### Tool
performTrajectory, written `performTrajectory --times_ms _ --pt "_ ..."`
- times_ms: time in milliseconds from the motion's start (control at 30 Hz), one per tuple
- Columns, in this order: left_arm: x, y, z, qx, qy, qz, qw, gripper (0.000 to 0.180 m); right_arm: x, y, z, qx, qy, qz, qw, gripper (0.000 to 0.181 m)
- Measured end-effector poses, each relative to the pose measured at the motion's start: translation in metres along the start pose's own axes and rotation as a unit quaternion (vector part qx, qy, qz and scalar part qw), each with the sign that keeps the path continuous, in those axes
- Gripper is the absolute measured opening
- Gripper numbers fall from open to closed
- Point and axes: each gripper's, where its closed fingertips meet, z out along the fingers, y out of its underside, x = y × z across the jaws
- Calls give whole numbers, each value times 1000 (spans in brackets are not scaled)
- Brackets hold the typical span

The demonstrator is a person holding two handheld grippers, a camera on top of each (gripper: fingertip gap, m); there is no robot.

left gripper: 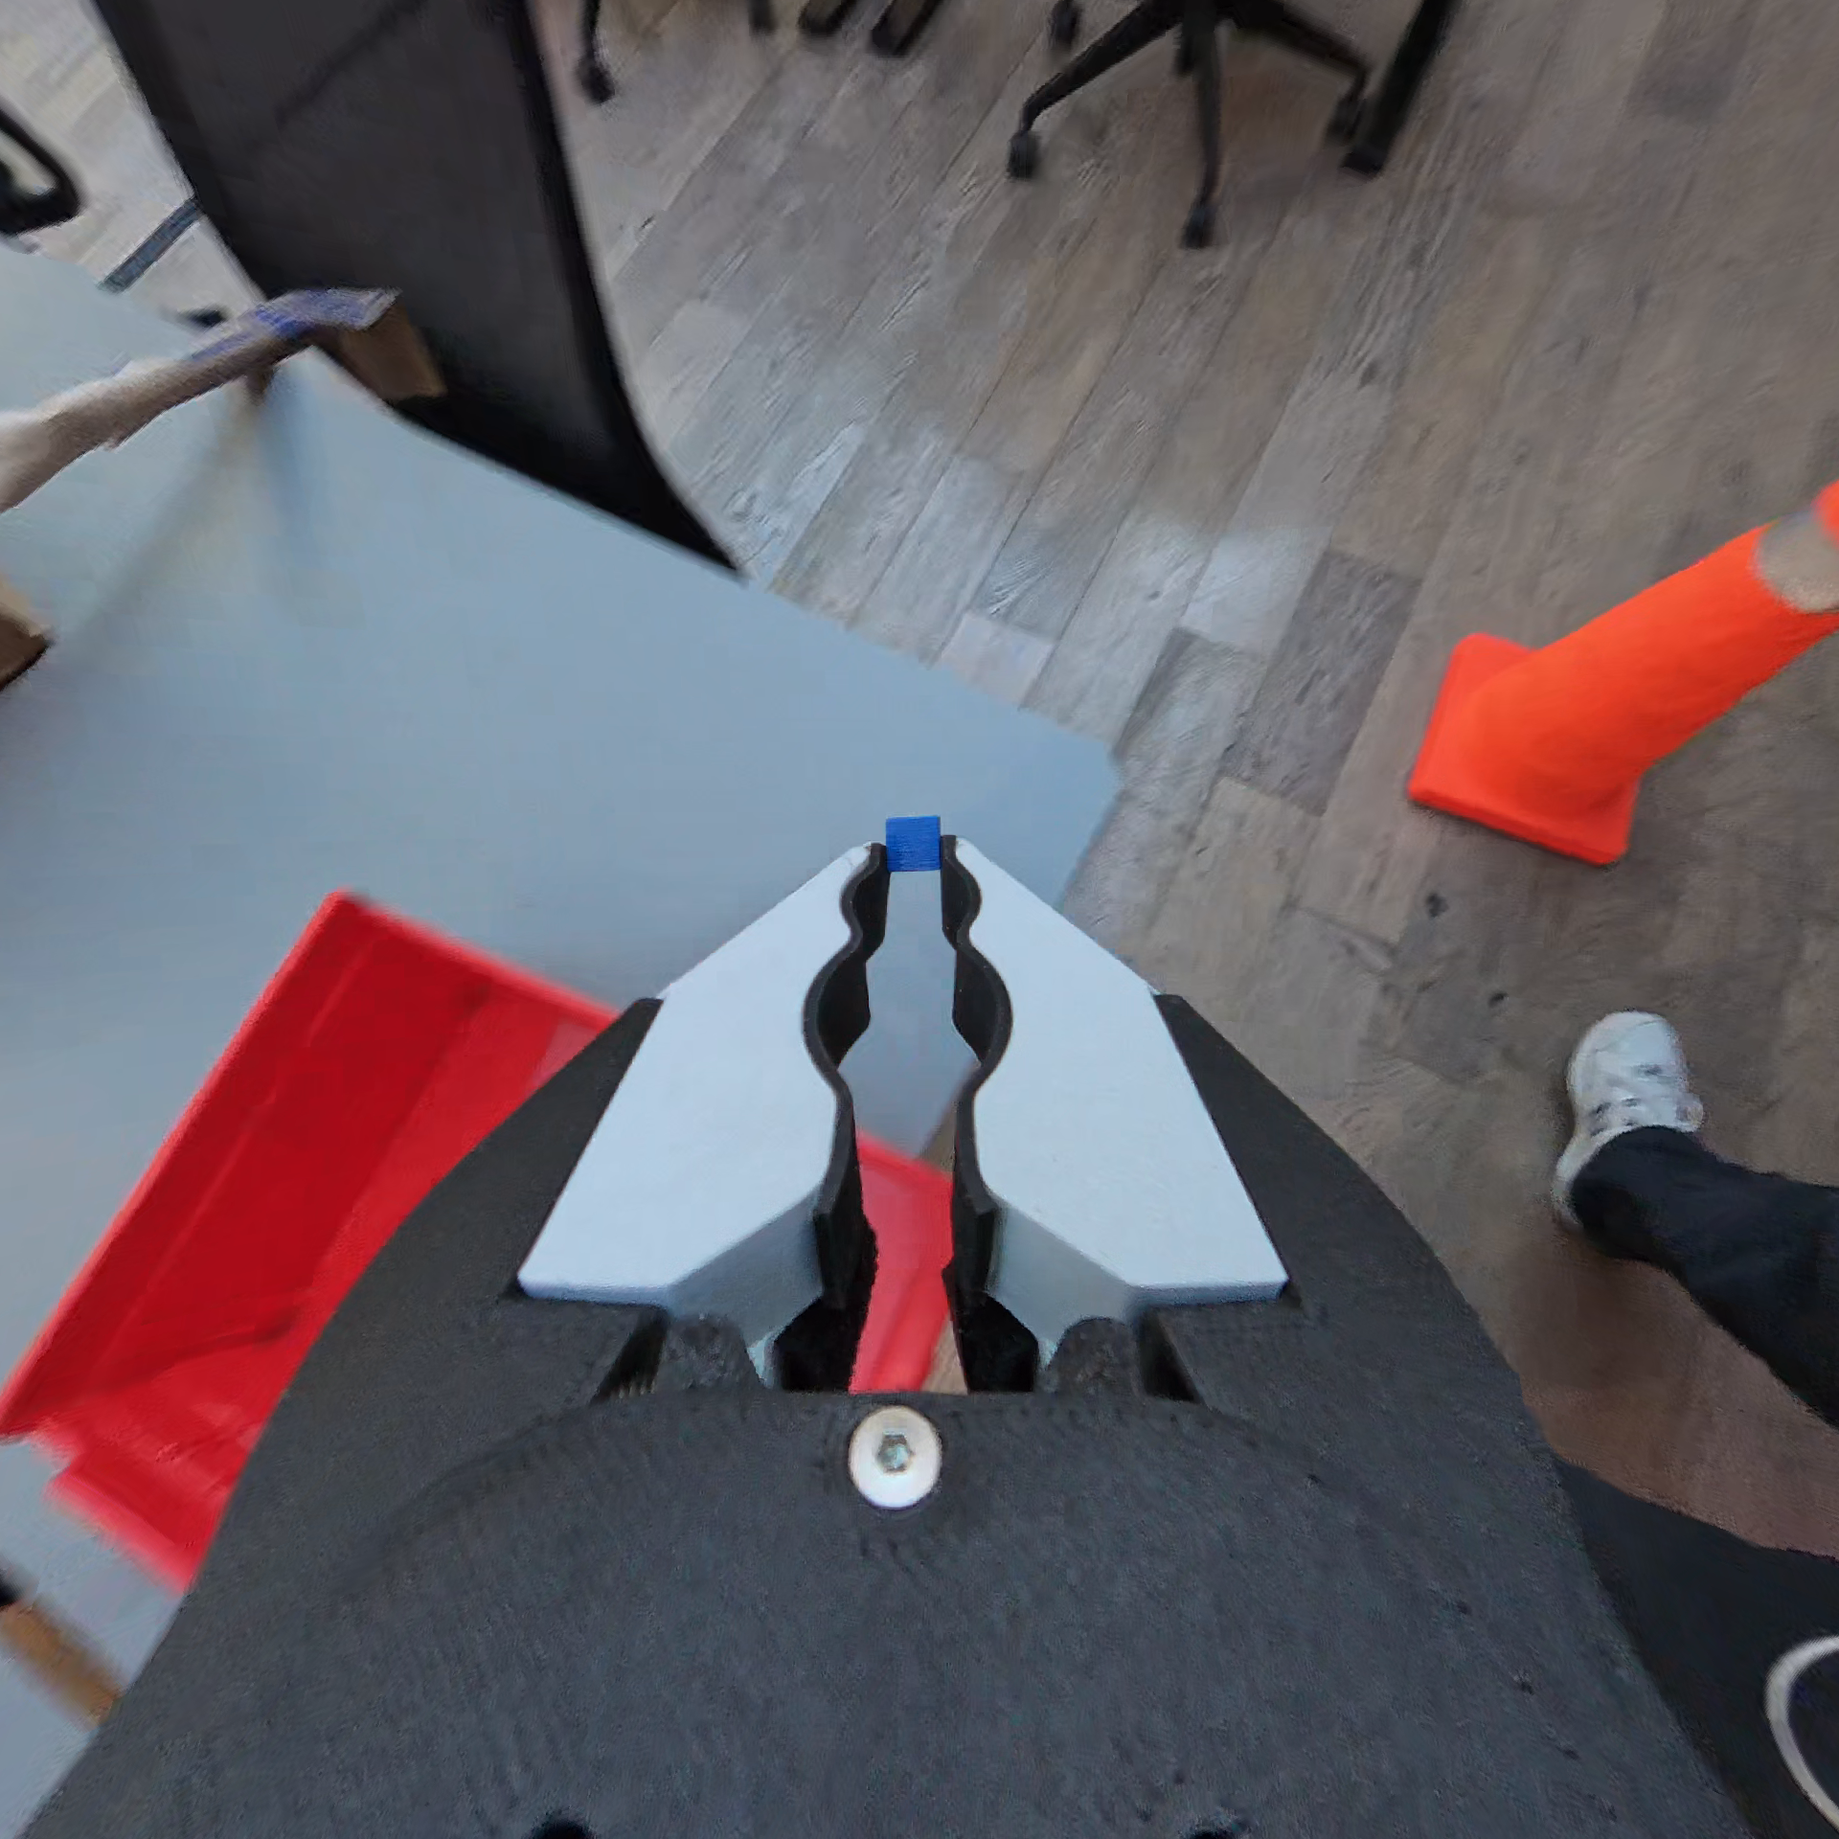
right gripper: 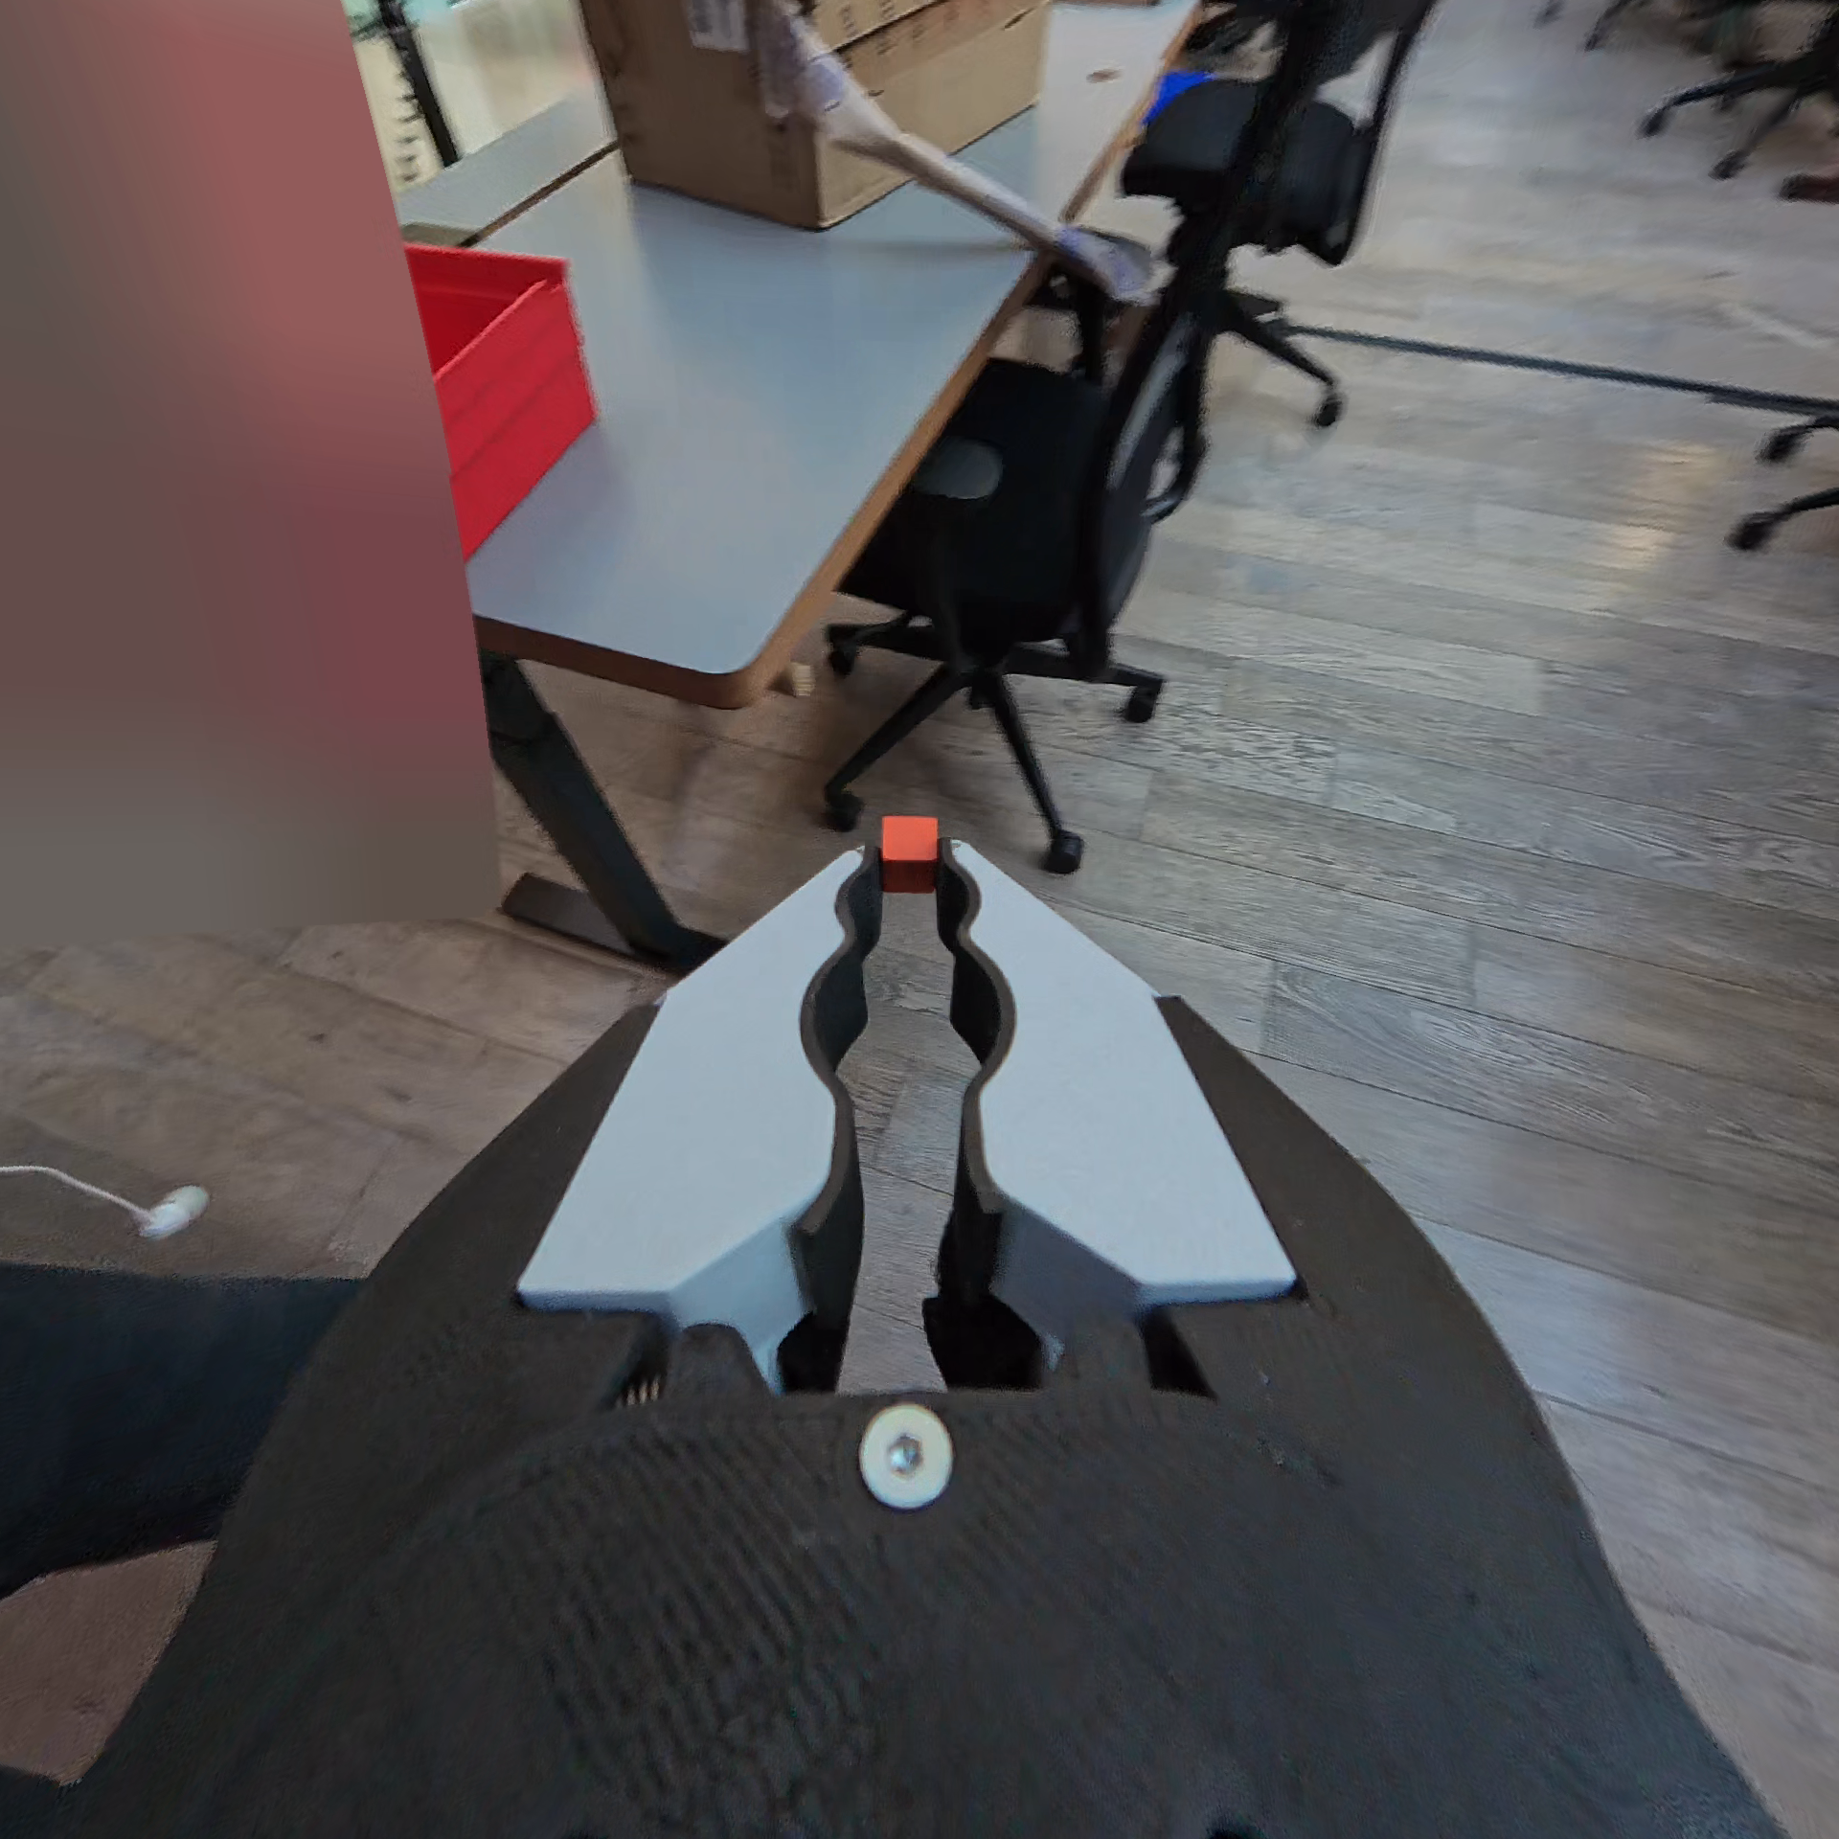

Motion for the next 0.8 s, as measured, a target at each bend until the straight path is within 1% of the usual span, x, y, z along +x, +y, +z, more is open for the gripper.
performTrajectory --times_ms 100,167,200,300,333,433,500,600,700,800 --pt "149 -65 25 50 102 10 994 9 77 37 -128 46 148 10 988 8" --pt "250 -103 56 83 156 26 984 9 139 81 -222 36 256 13 966 8" --pt "301 -120 73 97 187 29 977 9 166 105 -264 23 290 16 957 8" --pt "442 -169 123 135 270 29 953 9 240 167 -363 21 345 41 937 8" --pt "482 -183 138 145 293 30 945 9 259 186 -382 26 339 58 938 8" --pt "577 -219 184 165 342 22 925 9 297 238 -394 59 278 111 952 8" --pt "626 -237 208 165 383 1 909 9 318 272 -384 47 256 114 959 8" --pt "680 -260 235 159 431 -26 888 8 343 303 -370 49 237 108 964 9" --pt "717 -270 263 146 443 -23 884 9 353 316 -359 71 208 107 970 8" --pt "745 -273 285 138 455 -19 880 8 360 331 -346 59 194 87 975 8"
